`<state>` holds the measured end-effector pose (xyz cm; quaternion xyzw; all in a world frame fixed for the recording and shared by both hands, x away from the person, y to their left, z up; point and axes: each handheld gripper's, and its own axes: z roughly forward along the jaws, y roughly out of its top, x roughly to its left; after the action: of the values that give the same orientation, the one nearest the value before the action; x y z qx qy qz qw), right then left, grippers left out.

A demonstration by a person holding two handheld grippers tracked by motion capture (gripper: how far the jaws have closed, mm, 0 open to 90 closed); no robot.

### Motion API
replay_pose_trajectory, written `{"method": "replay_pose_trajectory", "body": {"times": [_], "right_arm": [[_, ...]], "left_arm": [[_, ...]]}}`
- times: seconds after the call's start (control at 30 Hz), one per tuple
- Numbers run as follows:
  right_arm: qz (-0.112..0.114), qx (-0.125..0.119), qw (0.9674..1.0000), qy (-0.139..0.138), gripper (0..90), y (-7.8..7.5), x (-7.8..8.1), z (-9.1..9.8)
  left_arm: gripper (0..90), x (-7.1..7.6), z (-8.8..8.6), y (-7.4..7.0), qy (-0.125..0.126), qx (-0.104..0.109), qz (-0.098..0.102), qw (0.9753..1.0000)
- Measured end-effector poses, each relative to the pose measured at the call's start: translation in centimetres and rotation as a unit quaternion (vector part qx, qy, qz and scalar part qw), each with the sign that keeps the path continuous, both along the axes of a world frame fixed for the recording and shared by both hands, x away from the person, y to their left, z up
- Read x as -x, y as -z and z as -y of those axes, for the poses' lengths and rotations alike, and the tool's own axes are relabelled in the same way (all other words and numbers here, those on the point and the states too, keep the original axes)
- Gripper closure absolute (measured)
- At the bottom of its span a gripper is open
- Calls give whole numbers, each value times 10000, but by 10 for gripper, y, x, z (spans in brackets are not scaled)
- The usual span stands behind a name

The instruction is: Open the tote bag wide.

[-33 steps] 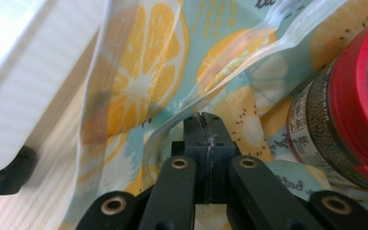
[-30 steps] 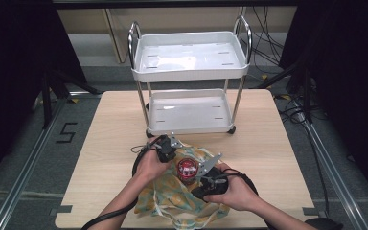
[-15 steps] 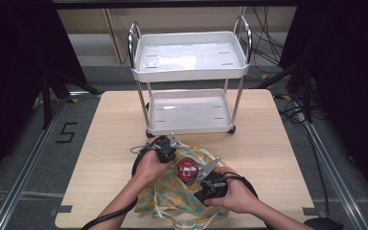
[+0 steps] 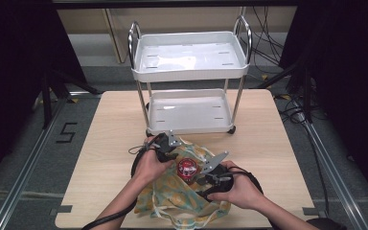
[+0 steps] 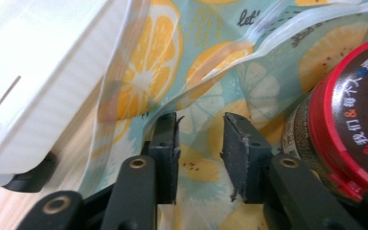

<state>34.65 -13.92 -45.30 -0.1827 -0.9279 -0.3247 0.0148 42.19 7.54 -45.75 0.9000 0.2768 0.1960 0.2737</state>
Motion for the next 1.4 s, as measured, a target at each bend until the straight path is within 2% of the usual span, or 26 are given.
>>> {"method": "replay_pose_trajectory", "body": {"times": [0.13, 0.2, 0.27, 0.3, 0.33, 0.43, 0.53, 0.63, 0.67, 0.7, 0.83, 0.9, 0.93, 0.97, 1.03, 1.07, 1.1, 1.2, 1.27, 1.37, 1.4], "right_arm": [[54, -184, 9998, 104, 488, -4, -2, 1], [79, -215, 9997, 120, 496, -6, -3, 2], [108, -233, 9996, 128, 503, -8, -4, 3], [137, -271, 9994, 173, 504, -9, -5, 3], [172, -276, 9992, 229, 504, -11, -5, 4], [201, -278, 9989, 306, 499, -14, -8, 5], [257, -287, 9986, 366, 482, -15, -10, 7], [303, -285, 9981, 454, 471, -16, -14, 8], [339, -356, 9976, 478, 470, -15, -15, 8], [345, -297, 9978, 492, 470, -17, -15, 9], [367, -308, 9973, 549, 472, -18, -17, 10], [362, -308, 9972, 571, 472, -18, -18, 10], [353, -303, 9973, 567, 472, -18, -18, 11], [356, -283, 9975, 547, 472, -19, -19, 12], [357, -295, 9971, 603, 470, -19, -19, 12], [388, -416, 9965, 620, 469, -17, -20, 11], [356, -295, 9970, 615, 469, -19, -20, 12], [378, -313, 9967, 647, 468, -20, -22, 12], [404, -323, 9965, 650, 468, -20, -22, 13], [411, -325, 9965, 657, 473, -21, -22, 13], [407, -326, 9964, 663, 476, -21, -22, 13]], "left_arm": [[593, 5, -4, -9, 35, 69, 53, 10000], [566, 9, -4, -13, -3, 233, 114, 9997], [548, 13, -7, -20, 6, 254, 183, 9995], [538, 16, -8, -24, -1, 386, 206, 9990], [531, 17, -9, -27, 20, 380, 240, 9990], [526, 25, -11, -36, 72, 382, 295, 9988], [544, 37, -11, -45, 176, 510, 288, 9981], [610, 49, -9, -48, 227, 672, 60, 9975], [628, 53, -8, -46, 226, 697, -6, 9973], [644, 55, -7, -44, 258, 702, -133, 9971], [683, 59, -8, -33, 406, 463, -470, 9970], [696, 60, -9, -30, 412, 452, -613, 9962], [696, 61, -10, -27, 416, 485, -540, 9965], [695, 63, -10, -25, 354, 561, -653, 9957], [682, 63, -10, -23, 384, 557, -719, 9951], [676, 64, -10, -21, 360, 549, -774, 9948], [671, 64, -10, -19, 311, 563, -936, 9935], [669, 63, -11, -16, 339, 593, -917, 9934], [676, 62, -14, -20, 174, 846, -905, 9921], [698, 59, -19, -24, -37, 953, -826, 9920], [702, 59, -19, -25, -5, 946, -831, 9920]]}}
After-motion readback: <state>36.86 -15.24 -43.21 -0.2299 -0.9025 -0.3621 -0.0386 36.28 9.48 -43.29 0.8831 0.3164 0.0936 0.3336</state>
